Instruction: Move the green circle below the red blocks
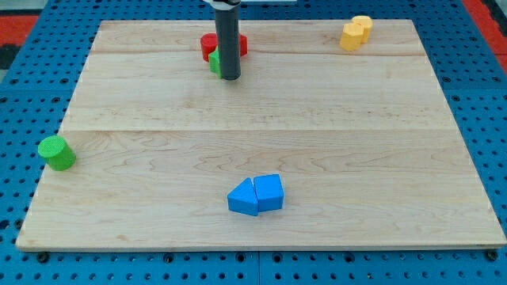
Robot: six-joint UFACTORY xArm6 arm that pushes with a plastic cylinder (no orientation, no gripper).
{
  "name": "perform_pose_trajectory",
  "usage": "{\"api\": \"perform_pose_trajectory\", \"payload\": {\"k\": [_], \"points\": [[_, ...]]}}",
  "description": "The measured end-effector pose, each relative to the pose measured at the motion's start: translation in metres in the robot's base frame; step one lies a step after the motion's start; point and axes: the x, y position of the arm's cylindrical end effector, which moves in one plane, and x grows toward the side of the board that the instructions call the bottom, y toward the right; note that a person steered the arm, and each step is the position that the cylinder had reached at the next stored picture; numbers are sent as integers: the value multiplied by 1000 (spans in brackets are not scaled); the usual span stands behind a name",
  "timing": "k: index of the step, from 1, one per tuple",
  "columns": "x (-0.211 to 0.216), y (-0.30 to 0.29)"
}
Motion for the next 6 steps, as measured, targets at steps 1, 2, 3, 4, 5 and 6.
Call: {"api": "perform_pose_trajectory", "payload": {"k": [1,2,3,4,5,6], "points": [[54,0],[150,-35],[221,-123],[232,-226],[212,-264],[168,-255]]}}
